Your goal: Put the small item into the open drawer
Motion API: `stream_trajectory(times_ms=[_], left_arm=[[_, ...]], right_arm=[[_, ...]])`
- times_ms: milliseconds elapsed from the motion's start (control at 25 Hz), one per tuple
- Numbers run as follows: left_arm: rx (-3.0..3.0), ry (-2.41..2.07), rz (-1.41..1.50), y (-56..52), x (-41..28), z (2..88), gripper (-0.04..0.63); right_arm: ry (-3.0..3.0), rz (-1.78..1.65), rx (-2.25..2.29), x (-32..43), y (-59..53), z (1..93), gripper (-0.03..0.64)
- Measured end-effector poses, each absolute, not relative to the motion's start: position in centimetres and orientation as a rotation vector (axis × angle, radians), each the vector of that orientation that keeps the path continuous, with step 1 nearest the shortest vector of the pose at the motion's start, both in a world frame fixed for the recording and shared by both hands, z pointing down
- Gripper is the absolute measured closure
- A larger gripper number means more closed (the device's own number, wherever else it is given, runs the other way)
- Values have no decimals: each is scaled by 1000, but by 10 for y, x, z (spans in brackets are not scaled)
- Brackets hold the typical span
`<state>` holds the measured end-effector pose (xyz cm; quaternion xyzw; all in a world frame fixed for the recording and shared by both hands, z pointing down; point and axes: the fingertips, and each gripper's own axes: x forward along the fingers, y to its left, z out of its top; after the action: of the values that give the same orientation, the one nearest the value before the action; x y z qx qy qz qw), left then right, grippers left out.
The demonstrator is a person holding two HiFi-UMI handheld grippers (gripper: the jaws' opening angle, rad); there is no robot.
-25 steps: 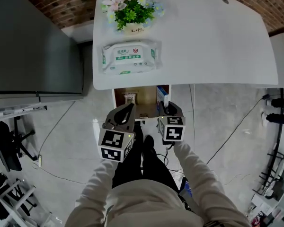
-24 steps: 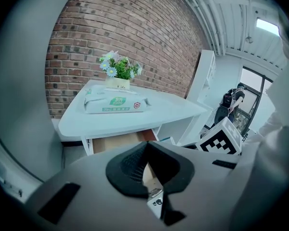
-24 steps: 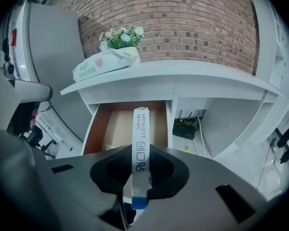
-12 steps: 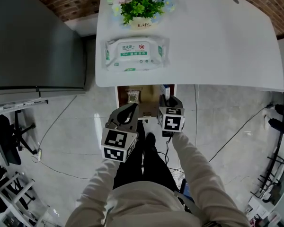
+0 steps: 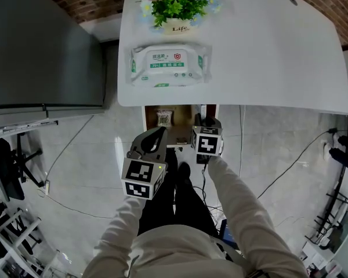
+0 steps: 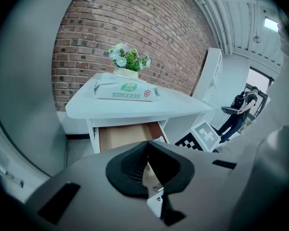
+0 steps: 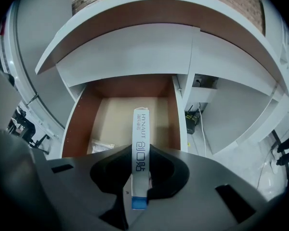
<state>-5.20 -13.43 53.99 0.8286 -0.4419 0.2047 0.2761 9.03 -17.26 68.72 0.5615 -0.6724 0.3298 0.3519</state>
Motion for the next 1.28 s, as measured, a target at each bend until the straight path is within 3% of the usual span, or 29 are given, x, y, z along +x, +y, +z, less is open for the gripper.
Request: stream_trajectory(times_ms=[1280], left_arm=[[2157,-1226,550,-138,-74,560,578]], right_arm=[[-1645,884,1310,72,-181,738,520]])
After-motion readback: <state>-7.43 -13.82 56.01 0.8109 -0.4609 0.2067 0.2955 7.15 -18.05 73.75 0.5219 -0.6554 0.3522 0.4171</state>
